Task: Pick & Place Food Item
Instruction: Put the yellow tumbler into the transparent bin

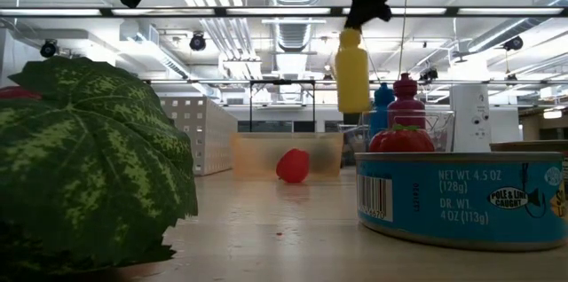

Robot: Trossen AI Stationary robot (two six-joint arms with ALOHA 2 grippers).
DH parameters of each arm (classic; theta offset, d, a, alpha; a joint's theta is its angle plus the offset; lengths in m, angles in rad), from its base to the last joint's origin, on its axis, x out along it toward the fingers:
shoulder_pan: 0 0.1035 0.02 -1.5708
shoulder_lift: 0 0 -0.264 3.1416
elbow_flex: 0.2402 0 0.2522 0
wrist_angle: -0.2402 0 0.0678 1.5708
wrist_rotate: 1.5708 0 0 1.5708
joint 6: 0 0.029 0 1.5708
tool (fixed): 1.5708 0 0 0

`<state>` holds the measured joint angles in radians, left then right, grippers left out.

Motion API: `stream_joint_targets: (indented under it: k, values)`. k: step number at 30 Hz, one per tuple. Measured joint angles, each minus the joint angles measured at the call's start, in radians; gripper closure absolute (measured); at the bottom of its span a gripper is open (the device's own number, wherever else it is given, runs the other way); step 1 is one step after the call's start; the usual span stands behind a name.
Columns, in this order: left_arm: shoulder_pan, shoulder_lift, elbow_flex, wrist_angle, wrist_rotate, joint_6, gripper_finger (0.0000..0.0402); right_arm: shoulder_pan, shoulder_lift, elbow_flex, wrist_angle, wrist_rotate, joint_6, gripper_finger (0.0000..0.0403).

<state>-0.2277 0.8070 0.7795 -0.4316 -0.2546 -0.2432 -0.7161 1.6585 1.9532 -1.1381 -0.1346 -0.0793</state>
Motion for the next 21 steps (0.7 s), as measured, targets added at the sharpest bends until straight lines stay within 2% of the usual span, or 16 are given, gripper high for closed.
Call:
stream_joint_targets:
  k: [21]
  values:
    - [0.000, 0.000, 0.000, 0.000, -0.008, -0.027, 0.0193, -0.018, -0.001, -0.121, 0.012, 0.011, 0.000, 0.0350]
